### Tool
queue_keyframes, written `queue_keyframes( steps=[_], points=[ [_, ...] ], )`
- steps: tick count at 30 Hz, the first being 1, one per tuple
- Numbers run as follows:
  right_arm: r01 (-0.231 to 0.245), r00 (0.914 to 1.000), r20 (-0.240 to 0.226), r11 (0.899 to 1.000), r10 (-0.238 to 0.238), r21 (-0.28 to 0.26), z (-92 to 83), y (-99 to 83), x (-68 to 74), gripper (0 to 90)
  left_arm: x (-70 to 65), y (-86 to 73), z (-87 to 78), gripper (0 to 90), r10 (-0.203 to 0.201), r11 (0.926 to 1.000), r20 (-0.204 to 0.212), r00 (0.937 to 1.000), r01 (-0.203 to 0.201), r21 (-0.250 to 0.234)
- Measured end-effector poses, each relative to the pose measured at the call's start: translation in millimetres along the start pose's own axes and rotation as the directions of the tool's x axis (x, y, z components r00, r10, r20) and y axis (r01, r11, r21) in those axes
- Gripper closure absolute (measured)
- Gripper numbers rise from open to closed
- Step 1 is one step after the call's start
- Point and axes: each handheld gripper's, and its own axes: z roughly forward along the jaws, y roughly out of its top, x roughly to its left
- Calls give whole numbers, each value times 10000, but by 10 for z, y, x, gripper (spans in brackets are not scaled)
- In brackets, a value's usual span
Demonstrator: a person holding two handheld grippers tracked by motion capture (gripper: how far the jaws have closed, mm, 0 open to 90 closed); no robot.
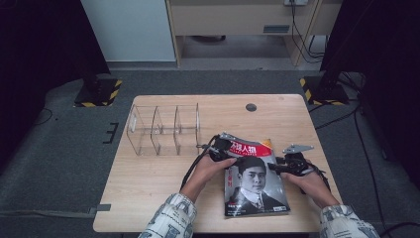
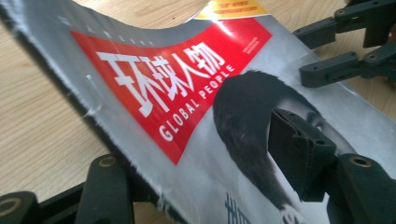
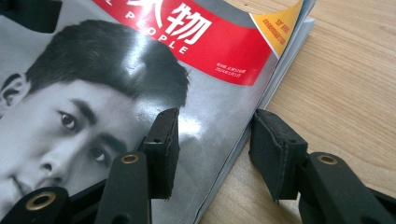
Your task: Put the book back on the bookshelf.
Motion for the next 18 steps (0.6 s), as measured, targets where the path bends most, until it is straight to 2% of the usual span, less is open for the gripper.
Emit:
queue_keyframes(
  steps=[4, 11, 15, 18],
  points=[
    [88, 9999, -99, 10000, -88, 3, 16, 10, 31, 529, 0, 12, 45, 403, 158, 9997, -113, 9998, -156, 178],
    [165, 9986, -502, 9998, -161, 69, 30, 18, 92, 544, 32, 31, 89, 463, 49, 9998, -131, 9999, -46, 187],
    [232, 9976, -653, 9997, -230, 18, 30, 14, 98, 547, 39, 49, 79, 562, 3, 9995, -194, 9998, 3, 304],
    [309, 9962, -818, 9995, -312, -51, 24, 10, 108, 547, 31, 67, 50, 658, 180, 9994, -340, 9993, -169, 318]
  ],
)
